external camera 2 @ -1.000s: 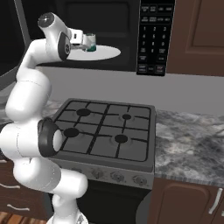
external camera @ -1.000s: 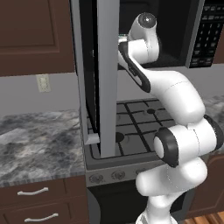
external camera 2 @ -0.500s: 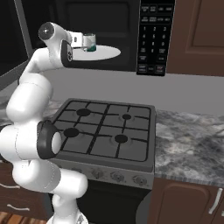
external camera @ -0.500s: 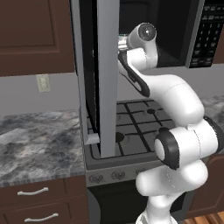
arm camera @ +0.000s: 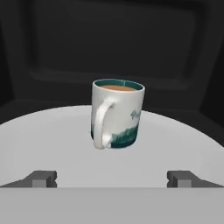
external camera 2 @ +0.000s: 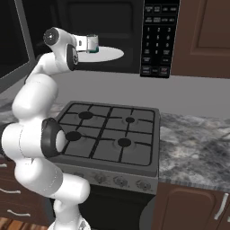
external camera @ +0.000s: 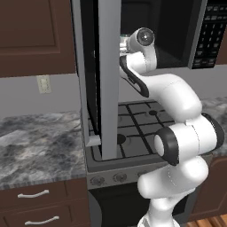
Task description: Pick the cup of tea, navigate to the dining table, and place it on the saucer.
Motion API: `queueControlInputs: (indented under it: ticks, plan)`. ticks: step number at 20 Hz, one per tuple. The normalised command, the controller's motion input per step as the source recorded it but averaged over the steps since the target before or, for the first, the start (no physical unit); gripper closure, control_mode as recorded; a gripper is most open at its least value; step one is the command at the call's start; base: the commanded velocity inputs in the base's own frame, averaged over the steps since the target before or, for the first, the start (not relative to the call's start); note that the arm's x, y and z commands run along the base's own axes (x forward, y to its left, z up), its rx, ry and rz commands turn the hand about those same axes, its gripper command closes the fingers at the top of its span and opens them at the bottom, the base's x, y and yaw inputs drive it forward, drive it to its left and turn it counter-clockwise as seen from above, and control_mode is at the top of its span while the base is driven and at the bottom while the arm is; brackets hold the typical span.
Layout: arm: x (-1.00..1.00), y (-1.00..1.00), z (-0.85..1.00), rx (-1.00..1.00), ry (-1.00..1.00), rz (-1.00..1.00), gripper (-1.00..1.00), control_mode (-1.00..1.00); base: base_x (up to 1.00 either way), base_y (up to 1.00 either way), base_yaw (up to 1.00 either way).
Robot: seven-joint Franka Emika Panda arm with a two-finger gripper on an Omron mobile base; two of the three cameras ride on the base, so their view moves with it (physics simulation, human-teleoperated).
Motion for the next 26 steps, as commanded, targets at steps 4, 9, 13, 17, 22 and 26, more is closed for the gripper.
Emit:
queueControlInputs:
  ticks: [4, 9, 13, 17, 22, 26]
  plan:
    - [0.04, 0.25, 0.0, 0.0, 0.0, -0.07, -1.0, -1.0, 0.0, 0.0, 0.0]
    - [0.0, 0.07, 0.08, 0.0, 0.04, -0.04, -1.0, -1.0, 0.0, 0.0, 0.0]
    - [0.0, 0.0, 0.07, 0.0, 0.12, 0.0, -1.0, -1.0, 0.0, 0.0, 0.0]
    - [0.0, 0.0, 0.0, 0.0, 0.0, 0.0, -1.0, -1.0, 0.0, 0.0, 0.0]
    - [0.08, 0.0, -0.07, 0.0, 0.0, 0.0, -1.0, -1.0, 0.0, 0.0, 0.0]
    - [0.24, 0.0, -0.05, 0.0, 0.0, 0.0, -1.0, -1.0, 0.0, 0.0, 0.0]
